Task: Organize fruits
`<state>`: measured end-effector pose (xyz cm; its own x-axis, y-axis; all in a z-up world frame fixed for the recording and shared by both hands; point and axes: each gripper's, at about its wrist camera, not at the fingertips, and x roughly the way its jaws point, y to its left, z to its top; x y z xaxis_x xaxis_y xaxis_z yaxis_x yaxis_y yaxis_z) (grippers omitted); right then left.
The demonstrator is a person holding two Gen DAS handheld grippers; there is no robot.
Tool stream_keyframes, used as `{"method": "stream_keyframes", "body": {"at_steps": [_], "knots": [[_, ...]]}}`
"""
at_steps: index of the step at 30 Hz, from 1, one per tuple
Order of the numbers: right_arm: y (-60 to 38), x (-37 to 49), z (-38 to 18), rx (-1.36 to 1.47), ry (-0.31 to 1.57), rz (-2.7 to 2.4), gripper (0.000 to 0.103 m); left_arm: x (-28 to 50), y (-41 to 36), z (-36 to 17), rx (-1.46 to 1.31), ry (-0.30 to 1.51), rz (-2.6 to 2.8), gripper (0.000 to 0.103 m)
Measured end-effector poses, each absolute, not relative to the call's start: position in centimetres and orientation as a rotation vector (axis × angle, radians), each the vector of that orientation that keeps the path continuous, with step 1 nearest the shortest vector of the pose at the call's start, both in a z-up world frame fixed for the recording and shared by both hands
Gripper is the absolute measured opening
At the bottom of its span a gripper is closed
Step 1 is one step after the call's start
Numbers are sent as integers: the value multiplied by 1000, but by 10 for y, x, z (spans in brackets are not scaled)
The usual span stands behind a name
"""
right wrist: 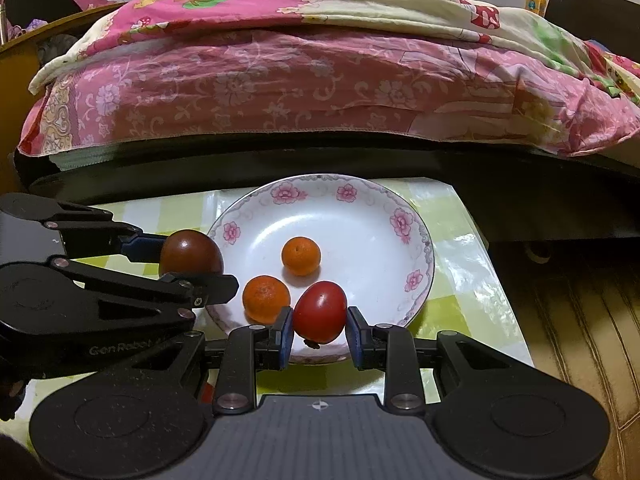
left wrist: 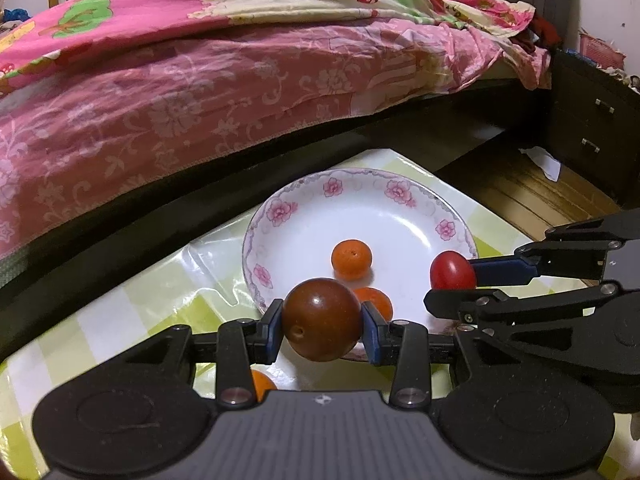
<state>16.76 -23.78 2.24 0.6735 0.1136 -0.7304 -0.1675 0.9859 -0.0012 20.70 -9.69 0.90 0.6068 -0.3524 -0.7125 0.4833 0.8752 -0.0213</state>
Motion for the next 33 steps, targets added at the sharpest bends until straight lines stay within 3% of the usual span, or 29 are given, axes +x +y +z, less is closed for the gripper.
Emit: {"method": "stream_keyframes", "body": {"at_steps": [26, 33], "knots": [[-242, 177, 13, -54, 804, 148, 26, 219, -101, 2, 175, 790, -471, 48], [-244, 176, 15, -51, 781, 137, 32, 219, -99, 8, 161, 779, -463, 49]]}}
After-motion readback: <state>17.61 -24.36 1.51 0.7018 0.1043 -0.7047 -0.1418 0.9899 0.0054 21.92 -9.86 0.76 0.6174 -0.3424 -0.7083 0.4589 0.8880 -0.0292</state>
